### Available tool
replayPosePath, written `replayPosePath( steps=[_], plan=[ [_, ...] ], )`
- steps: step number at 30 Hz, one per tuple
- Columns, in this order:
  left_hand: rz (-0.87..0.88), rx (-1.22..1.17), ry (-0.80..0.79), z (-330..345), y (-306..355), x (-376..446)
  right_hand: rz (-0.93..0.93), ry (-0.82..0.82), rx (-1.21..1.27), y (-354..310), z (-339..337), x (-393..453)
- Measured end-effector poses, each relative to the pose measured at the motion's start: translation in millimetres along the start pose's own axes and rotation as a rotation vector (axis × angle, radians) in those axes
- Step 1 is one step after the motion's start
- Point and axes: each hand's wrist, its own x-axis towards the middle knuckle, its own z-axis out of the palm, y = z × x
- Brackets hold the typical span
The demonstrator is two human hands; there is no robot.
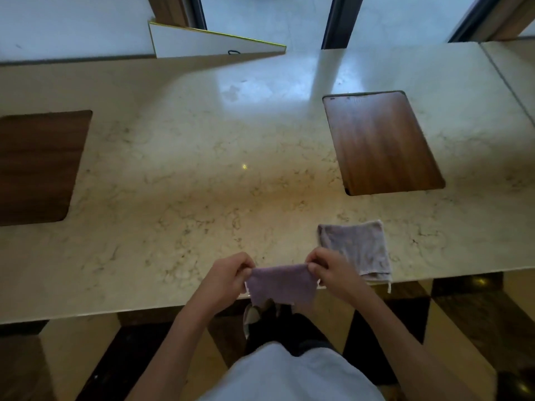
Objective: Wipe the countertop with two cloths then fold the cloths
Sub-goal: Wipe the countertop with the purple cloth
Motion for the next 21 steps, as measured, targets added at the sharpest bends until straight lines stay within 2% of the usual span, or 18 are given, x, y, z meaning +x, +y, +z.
replayPosePath(
  steps=[7,10,13,17,21],
  plan=[
    [-0.014,0.18,0.035,-1,2,59,0.069,0.138,-0.223,-5,6,55],
    [-0.053,0.221,0.073,2,2,75,0.13,0.231,-0.226,-12,14,61],
    [-0.083,0.165,0.142,4,-5,72,0.039,0.367,-0.239,-21,35,53],
    [-0.099,0.058,0.322,3,-30,49,-0.094,0.467,-0.313,-30,78,35],
    [-0.105,0.16,0.509,-7,-70,21,0.053,0.529,-0.421,-33,105,37]
  ],
)
